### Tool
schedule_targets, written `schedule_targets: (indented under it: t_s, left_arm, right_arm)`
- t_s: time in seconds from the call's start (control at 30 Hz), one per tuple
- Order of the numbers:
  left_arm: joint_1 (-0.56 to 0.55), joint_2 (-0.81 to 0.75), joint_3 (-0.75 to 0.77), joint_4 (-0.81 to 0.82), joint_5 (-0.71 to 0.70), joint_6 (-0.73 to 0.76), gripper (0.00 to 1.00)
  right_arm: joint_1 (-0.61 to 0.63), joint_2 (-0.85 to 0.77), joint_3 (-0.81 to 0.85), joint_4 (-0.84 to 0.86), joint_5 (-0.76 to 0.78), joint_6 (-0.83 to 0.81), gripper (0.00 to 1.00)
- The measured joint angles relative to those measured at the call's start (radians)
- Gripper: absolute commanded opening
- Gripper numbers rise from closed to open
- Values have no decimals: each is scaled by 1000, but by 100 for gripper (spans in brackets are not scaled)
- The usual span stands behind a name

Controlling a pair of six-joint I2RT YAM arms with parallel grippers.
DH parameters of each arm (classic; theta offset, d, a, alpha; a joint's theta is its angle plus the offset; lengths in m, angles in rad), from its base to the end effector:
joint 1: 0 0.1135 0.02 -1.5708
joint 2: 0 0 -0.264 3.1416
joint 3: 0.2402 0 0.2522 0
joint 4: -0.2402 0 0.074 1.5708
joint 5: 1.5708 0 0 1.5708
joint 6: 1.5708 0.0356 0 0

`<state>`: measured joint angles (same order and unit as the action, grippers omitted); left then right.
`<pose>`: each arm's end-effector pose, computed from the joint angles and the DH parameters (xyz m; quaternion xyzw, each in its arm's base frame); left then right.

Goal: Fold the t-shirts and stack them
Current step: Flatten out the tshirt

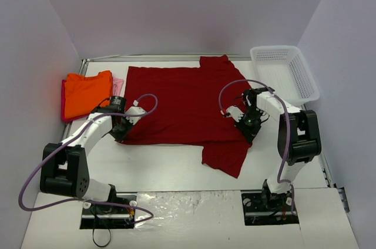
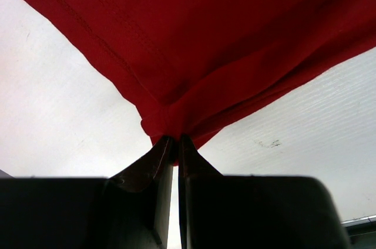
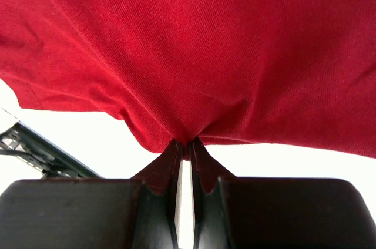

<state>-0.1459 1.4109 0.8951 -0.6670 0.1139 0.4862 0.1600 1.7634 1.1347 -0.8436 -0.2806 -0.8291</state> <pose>0.2587 -0.0421 0.2043 0.3149 0.9277 -0.0225 0.1992 0.3090 0.0598 0.1694 -0.4755 0.8672 0.1159 0.0919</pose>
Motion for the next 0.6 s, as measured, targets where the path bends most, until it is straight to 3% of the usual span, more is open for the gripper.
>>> schedule_targets:
  t_s: [0.6]
  left_arm:
    - [0, -12, -5, 2, 2, 1, 2]
  right_arm:
    - [-65, -11, -7, -58, 45, -48, 0]
